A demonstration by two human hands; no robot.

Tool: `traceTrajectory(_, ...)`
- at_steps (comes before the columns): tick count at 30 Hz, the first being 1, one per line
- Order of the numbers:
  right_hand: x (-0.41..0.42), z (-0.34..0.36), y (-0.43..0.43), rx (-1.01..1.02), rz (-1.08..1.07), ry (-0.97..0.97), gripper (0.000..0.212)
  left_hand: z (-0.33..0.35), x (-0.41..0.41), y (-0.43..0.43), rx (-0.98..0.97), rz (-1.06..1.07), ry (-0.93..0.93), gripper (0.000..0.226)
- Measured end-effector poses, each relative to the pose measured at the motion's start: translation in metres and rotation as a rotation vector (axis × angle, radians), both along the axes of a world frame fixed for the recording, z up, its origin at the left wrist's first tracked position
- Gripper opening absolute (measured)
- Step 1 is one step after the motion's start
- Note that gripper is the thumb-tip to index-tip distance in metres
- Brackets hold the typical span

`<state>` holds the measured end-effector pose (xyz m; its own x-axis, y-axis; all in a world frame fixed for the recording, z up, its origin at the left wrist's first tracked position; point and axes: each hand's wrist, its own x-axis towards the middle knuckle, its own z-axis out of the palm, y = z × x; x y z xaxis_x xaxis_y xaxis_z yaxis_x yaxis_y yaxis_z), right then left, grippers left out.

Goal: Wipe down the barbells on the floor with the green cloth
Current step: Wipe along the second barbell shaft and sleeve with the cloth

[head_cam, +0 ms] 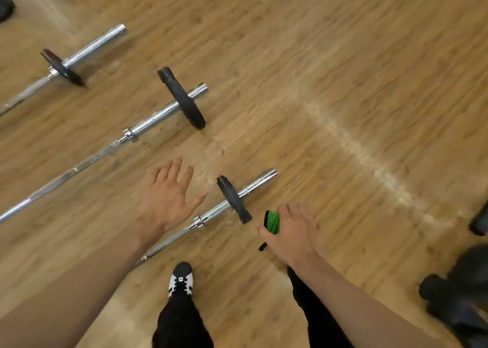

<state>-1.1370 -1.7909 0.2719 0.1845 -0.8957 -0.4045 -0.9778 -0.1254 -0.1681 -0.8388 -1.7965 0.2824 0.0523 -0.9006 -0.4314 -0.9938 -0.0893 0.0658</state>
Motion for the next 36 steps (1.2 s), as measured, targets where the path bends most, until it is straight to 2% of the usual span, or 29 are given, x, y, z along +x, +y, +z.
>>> traceTrajectory(5,-0.022,-0.097,-0.068,0.098,0.149,-0.046,0.070,-0.088,-0.047,0.005,0.074,0.192,0.032,0.089)
traceTrajectory(8,-0.022,-0.164,-0.094,0.060,0.253,-0.065,0.063,-0.149,-0.071,0.004,0.112,0.206,0.063,0.094)
traceTrajectory(12,-0.013,-0.253,-0.114,-0.036,0.459,-0.073,0.068,-0.230,-0.091,0.002,0.062,0.215,0.104,0.101)
traceTrajectory(18,0.013,-0.346,-0.119,-0.347,0.920,-0.409,0.038,-0.315,-0.093,0.008,-0.039,0.205,0.144,0.106)
traceTrajectory(23,0.025,-0.424,-0.128,-0.452,0.993,-0.632,0.030,-0.360,-0.091,0.008,-0.112,0.103,0.185,0.115)
traceTrajectory(26,0.023,-0.457,-0.130,-0.460,1.080,-0.567,0.041,-0.371,-0.094,0.006,-0.221,0.041,0.154,0.112)
traceTrajectory(30,0.027,-0.462,-0.131,-0.433,1.207,-0.358,0.061,-0.377,-0.096,0.005,-0.303,0.005,0.134,0.106)
traceTrajectory(36,0.034,-0.423,-0.137,-0.403,1.210,-0.230,0.057,-0.376,-0.098,0.009,-0.365,-0.018,0.045,0.105)
